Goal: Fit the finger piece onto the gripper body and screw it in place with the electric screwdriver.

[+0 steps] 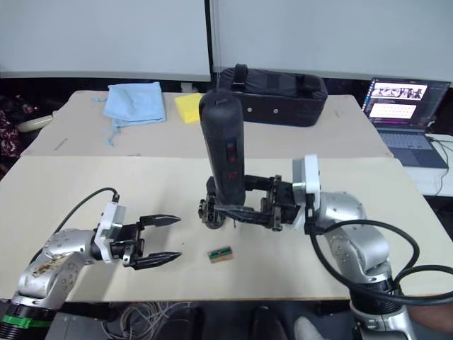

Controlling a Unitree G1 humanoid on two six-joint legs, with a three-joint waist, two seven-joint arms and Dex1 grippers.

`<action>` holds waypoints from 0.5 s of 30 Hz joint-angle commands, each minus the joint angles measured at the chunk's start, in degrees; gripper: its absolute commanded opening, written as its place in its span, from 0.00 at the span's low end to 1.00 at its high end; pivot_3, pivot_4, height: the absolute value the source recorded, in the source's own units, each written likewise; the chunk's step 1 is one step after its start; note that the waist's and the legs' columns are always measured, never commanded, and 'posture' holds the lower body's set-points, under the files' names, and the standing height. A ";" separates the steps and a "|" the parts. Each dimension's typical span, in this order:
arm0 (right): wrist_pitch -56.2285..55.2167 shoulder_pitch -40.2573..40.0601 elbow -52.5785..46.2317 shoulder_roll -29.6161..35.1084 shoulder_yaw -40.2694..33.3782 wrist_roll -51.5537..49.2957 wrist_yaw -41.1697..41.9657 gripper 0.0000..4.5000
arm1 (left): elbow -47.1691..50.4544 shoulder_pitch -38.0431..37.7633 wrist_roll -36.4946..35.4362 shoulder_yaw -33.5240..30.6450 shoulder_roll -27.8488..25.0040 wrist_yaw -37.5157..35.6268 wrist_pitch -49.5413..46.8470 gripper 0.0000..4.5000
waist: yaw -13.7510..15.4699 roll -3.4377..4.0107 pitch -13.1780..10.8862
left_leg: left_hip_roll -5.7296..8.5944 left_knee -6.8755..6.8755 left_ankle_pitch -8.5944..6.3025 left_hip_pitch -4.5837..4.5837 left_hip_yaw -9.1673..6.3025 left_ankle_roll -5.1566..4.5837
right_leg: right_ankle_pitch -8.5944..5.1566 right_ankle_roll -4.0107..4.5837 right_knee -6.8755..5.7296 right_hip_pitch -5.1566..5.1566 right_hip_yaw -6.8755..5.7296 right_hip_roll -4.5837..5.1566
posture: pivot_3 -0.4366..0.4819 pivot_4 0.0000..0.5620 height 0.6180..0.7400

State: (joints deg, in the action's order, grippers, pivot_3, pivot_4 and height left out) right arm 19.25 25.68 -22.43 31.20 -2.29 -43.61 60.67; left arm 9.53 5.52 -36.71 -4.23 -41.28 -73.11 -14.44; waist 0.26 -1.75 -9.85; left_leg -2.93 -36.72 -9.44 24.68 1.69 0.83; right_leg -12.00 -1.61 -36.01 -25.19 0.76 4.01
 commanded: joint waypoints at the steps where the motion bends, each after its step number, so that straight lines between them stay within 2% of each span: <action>1: 1.38 4.25 0.87 -0.09 -3.64 -3.83 -1.81 0.42 | 0.21 1.92 -2.34 -3.00 -0.29 0.05 -1.12 1.00 | -0.02 0.00 0.00 | 0.00 0.00 0.00 0.00 0.00 0.00 | 0.00 0.00 0.00 0.00 0.00 -0.01 | 0.48 0.27 1.00; 8: 2.85 12.55 8.43 -3.85 -2.69 -3.43 -4.18 0.42 | -6.27 7.02 -1.10 -3.52 0.30 -0.21 -0.71 1.00 | -0.16 0.00 0.00 | 0.00 0.00 0.00 0.04 0.01 -0.01 | 0.01 0.01 0.01 -0.01 0.01 -0.03 | 0.48 0.27 1.00; 15: 1.60 16.06 12.54 -8.52 -0.43 -0.74 -4.21 0.42 | -9.69 10.43 0.36 -3.00 0.84 -0.97 0.32 1.00 | -0.34 0.00 -0.01 | -0.01 0.03 0.01 0.07 0.01 -0.02 | 0.02 0.01 -0.01 -0.03 0.02 -0.09 | 0.48 0.27 1.00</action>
State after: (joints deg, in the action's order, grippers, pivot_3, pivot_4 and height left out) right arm 22.48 39.74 -8.66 23.21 -2.20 -43.92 56.41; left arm -0.87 15.00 -36.34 -6.91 -40.49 -73.69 -15.00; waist -0.08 -1.75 -9.86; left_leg -2.94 -36.70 -9.43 24.76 1.71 0.82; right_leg -11.98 -1.60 -36.03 -25.22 0.78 3.92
